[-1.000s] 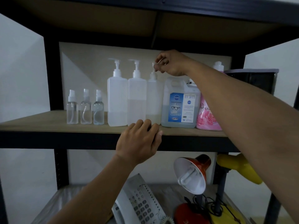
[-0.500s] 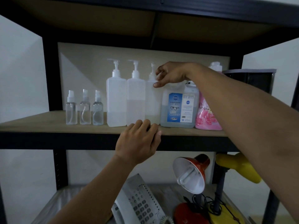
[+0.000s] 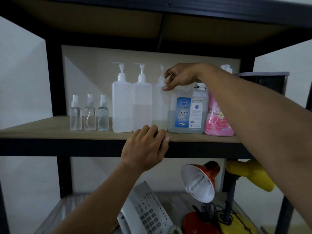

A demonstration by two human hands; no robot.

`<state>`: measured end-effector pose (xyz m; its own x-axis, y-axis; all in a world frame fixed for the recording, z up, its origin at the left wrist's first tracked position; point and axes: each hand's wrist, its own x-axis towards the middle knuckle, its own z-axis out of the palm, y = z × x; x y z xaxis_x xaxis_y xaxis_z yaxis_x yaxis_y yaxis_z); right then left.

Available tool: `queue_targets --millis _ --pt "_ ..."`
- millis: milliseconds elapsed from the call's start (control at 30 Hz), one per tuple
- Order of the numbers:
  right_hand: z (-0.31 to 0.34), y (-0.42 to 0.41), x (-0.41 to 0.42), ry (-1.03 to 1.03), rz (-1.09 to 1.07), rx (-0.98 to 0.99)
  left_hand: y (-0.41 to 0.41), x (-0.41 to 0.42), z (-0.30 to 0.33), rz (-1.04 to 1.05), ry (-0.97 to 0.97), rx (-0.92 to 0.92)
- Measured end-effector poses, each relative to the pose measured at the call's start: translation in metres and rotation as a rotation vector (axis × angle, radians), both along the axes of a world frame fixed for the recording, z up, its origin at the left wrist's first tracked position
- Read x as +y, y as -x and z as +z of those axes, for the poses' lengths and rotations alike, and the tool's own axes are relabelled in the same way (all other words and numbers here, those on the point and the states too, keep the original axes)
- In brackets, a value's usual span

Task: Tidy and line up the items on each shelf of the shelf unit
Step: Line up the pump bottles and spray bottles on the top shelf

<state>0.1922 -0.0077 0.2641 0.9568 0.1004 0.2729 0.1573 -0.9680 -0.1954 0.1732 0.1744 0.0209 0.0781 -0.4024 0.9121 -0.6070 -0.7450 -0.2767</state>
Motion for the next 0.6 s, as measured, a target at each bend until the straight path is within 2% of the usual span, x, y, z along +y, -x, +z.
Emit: queue_targets --millis 133,333,467,600 --pt "0.001 0.003 0.001 -0.051 0.007 -0.045 -0.001 0.0 0.0 -0.003 0.004 -0.001" --pt "-0.004 0.004 0.011 -0.248 0.092 -0.335 -0.003 -0.001 -0.001 0.004 0.005 -0.012" --pt "-0.008 -0.002 0.021 -0.3 0.103 -0.476 -0.004 0.0 -0.001 0.006 0.005 -0.014" --pt "-0.011 -0.008 0.024 -0.321 0.104 -0.516 -0.003 -0.001 -0.001 0.007 0.008 -0.021"
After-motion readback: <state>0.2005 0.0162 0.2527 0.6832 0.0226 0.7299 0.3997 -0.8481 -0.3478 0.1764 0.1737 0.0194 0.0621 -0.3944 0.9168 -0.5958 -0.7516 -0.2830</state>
